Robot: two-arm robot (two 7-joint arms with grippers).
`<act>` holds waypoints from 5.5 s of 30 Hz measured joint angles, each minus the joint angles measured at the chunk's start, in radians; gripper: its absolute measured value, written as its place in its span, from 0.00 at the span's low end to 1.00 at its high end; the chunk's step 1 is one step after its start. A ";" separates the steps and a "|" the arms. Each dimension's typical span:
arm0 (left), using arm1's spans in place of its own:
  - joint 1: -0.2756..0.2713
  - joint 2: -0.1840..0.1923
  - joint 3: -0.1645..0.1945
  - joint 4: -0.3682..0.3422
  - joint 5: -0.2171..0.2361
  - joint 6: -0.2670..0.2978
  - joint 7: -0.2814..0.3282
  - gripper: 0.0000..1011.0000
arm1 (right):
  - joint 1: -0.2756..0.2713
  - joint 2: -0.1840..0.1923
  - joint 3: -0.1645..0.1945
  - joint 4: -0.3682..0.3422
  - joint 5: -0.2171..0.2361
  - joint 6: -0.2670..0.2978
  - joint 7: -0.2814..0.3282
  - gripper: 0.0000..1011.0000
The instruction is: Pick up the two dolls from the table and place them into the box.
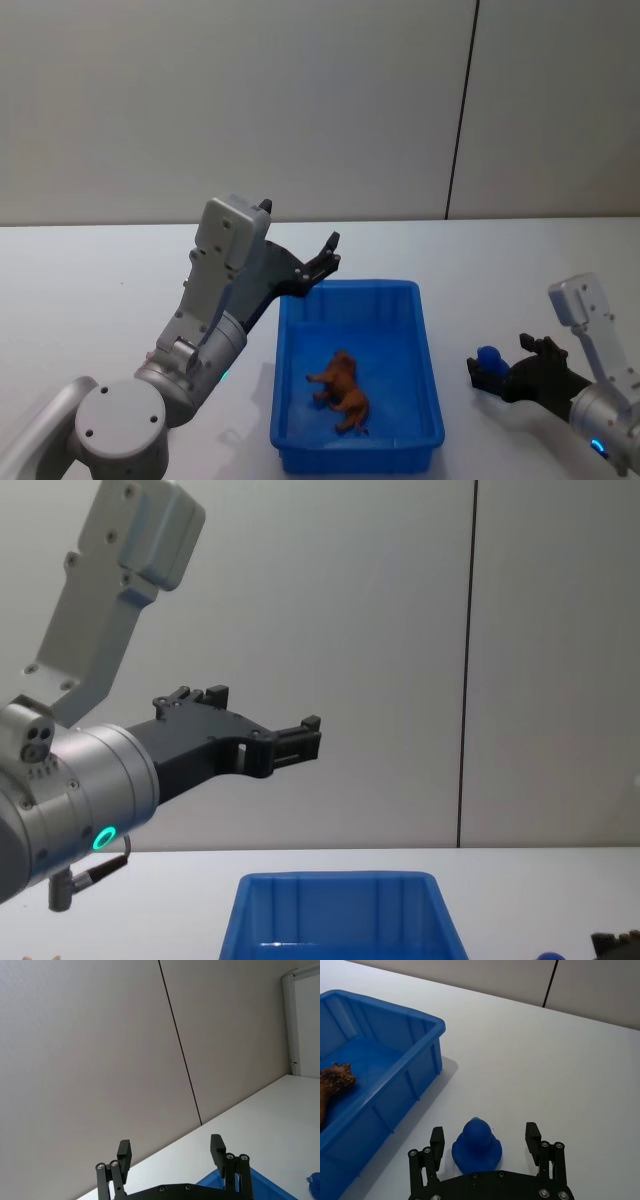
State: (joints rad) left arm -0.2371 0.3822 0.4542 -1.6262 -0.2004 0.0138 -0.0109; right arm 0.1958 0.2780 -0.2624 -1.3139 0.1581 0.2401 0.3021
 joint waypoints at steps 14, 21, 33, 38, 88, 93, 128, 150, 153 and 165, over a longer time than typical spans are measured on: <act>0.000 0.000 0.000 0.000 0.000 0.000 0.000 0.99 | 0.031 -0.011 0.001 0.044 0.005 0.033 0.012 0.67; 0.000 0.000 0.000 0.000 0.000 0.000 0.000 0.99 | 0.035 -0.012 0.002 0.045 0.009 0.039 0.016 0.44; 0.000 0.000 0.000 0.000 0.000 0.000 0.000 0.99 | 0.031 -0.013 -0.002 0.017 0.016 0.020 0.022 0.24; 0.000 0.000 0.000 0.000 0.000 0.000 0.000 0.99 | 0.026 -0.014 -0.006 -0.013 0.019 -0.002 0.029 0.21; 0.000 0.000 0.000 0.000 0.000 0.000 0.000 0.99 | 0.004 -0.044 -0.087 -0.160 -0.025 -0.056 0.140 0.86; 0.000 0.000 0.000 0.000 0.000 0.000 0.000 0.99 | -0.011 -0.016 -0.062 -0.169 0.007 -0.071 0.119 0.99; 0.165 0.099 -0.007 -0.167 -0.078 0.165 0.175 0.99 | -0.049 0.058 0.003 -0.168 0.085 -0.096 0.084 0.99; 0.339 0.200 -0.037 -0.209 -0.233 0.192 0.322 0.99 | -0.051 0.062 0.007 -0.167 0.089 -0.098 0.082 0.99; 0.344 0.204 -0.043 -0.200 -0.241 0.186 0.323 0.99 | -0.051 0.062 0.007 -0.168 0.089 -0.098 0.082 0.99; 0.342 0.213 -0.072 -0.135 -0.258 0.169 0.296 0.99 | -0.051 0.062 0.007 -0.168 0.090 -0.098 0.082 0.99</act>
State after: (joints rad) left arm 0.1044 0.5949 0.3823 -1.7612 -0.4583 0.1831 0.2846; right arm 0.1446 0.3404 -0.2556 -1.4814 0.2480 0.1422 0.3842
